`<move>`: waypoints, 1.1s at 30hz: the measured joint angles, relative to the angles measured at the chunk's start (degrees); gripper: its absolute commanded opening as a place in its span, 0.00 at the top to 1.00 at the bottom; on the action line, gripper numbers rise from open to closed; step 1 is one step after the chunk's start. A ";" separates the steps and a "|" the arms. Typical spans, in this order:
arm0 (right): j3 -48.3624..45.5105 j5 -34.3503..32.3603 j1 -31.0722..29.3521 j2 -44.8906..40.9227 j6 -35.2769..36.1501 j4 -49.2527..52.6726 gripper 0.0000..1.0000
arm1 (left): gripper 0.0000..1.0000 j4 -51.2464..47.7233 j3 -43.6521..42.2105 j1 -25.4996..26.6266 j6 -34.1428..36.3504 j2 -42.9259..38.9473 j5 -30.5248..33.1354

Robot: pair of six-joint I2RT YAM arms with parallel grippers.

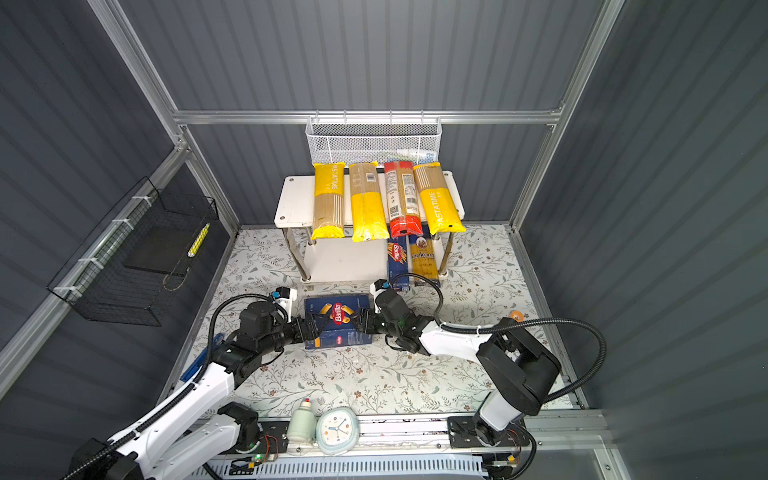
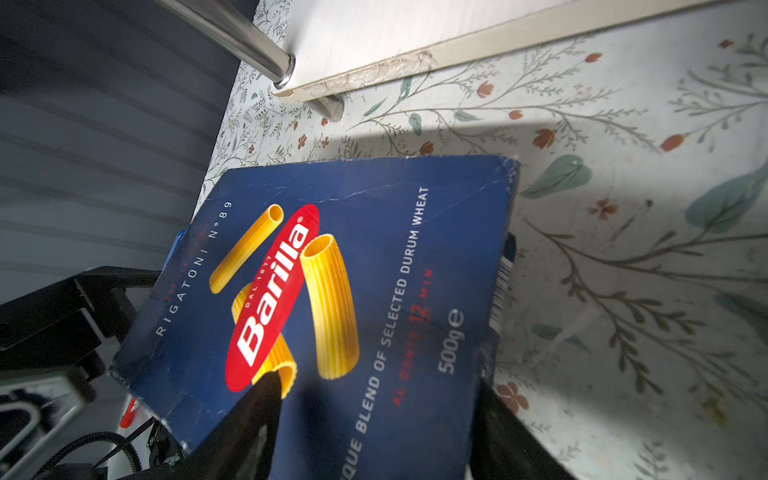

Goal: Place and organize the pasta boxes and bags onto the shelf
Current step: 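Slide the clamped Rigatoni box with both grippers toward the shelf's lower tier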

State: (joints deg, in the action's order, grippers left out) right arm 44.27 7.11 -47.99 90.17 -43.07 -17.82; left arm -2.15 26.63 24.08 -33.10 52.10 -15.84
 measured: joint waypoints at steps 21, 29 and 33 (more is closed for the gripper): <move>1.18 -2.23 0.00 -5.51 2.14 5.27 0.31 | 0.01 0.13 5.84 0.70 -0.15 1.92 0.46; 4.46 -3.30 0.83 -6.88 4.63 9.09 0.30 | 0.01 2.01 7.87 0.72 -0.13 4.04 0.92; 6.12 -3.63 1.75 -7.13 5.81 9.42 0.30 | 0.01 1.92 8.50 0.74 0.15 4.87 0.92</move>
State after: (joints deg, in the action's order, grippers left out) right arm 50.39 3.49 -46.24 83.05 -37.26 -8.40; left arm -0.23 35.14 24.82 -32.95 56.97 -14.92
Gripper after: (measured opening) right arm 0.697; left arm 0.993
